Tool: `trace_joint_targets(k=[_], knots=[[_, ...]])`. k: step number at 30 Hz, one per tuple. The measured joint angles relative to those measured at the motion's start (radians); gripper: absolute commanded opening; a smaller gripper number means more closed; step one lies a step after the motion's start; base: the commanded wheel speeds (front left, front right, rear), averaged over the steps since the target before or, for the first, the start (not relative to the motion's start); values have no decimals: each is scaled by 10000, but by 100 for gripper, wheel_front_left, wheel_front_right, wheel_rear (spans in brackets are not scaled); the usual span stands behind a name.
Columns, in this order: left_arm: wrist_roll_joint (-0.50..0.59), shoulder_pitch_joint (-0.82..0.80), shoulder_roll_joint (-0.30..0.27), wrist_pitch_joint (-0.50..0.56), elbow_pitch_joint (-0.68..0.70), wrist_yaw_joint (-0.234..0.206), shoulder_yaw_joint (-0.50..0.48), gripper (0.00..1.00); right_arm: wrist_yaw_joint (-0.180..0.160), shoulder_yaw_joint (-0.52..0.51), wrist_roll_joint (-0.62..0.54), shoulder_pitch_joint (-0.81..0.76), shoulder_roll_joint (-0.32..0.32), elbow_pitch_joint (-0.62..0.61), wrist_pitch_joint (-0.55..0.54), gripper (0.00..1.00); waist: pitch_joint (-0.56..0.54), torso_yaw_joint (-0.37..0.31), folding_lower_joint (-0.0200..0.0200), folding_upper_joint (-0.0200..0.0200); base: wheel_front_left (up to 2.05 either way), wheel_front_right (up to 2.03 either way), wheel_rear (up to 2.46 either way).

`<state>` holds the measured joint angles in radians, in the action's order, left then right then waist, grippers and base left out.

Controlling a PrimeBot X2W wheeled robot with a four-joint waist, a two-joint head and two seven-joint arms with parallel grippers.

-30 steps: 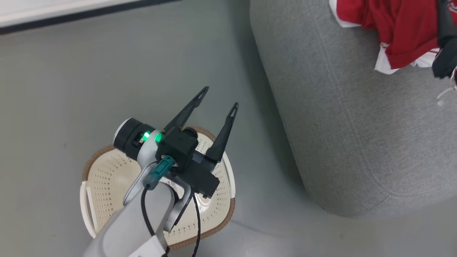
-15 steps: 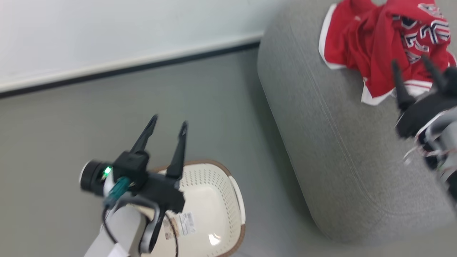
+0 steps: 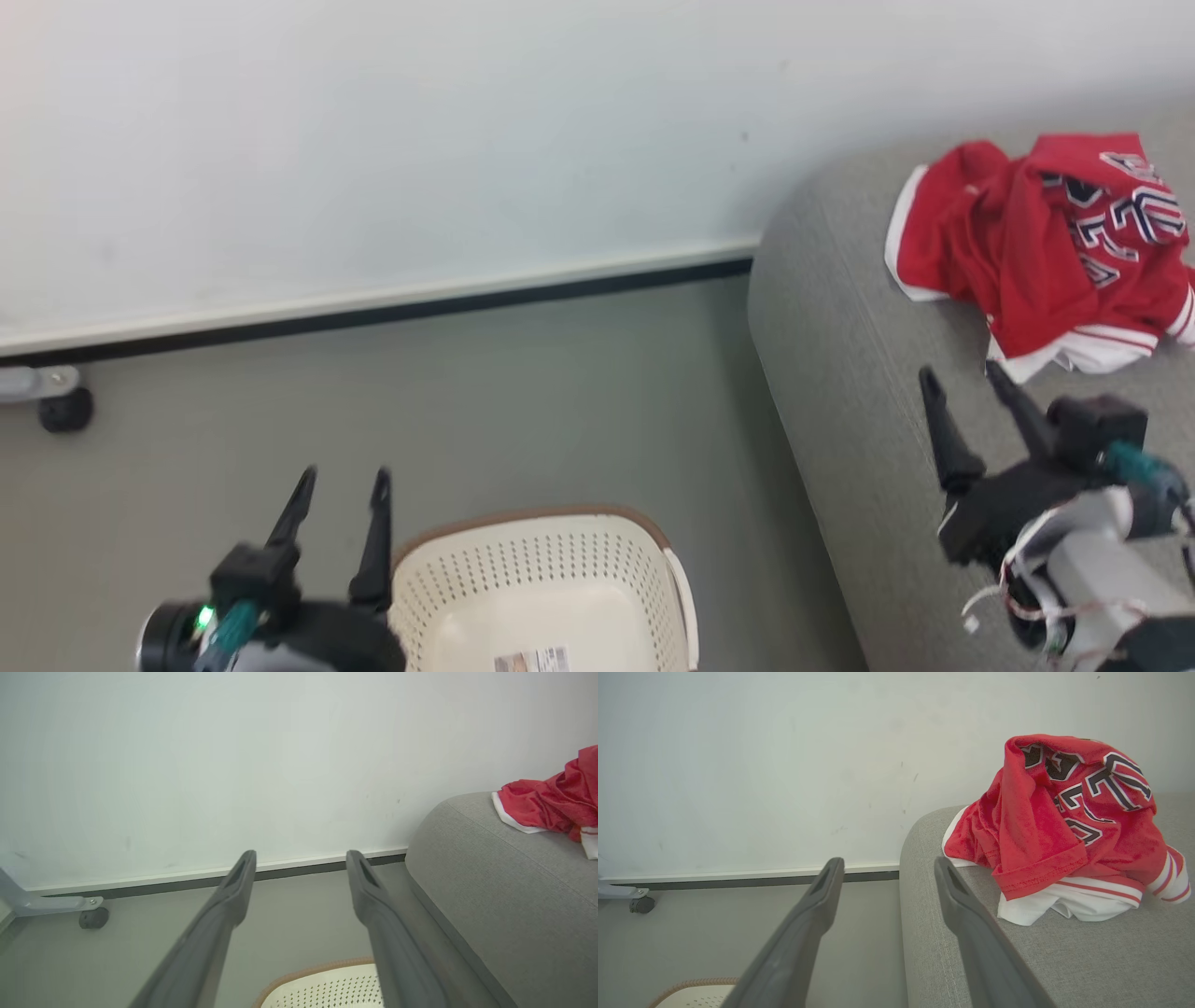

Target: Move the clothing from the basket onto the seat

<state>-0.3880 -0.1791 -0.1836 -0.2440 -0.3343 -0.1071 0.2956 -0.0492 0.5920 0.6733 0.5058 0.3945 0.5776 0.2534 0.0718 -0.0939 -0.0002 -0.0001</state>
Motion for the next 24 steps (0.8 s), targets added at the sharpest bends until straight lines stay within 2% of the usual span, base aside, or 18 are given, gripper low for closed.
trace_joint_targets(k=[3, 8, 14, 24], knots=[[-35, 763, -190, 0, 138, -75, -297, 100, -314, -161, -8, -814, -54, -756, 2, 100, -447, 200, -1, 0, 0, 0, 0], [-261, 1996, -385, -52, 685, -84, -792, 100, -577, -368, -263, -2082, -75, -1941, 2, 100, -1125, 468, -1, -1, 0, 0, 0], [-263, 2929, -414, -56, 1429, -165, -1281, 100, -669, -568, -679, -2985, -100, -3179, 2, 100, -1662, 599, 0, -1, 0, 0, 0], [-163, 3303, -178, -58, 2127, -169, -1538, 100, -754, -1156, -1204, -4197, -105, -4245, 2, 100, -1687, 452, 2, -1, 0, 0, 0]])
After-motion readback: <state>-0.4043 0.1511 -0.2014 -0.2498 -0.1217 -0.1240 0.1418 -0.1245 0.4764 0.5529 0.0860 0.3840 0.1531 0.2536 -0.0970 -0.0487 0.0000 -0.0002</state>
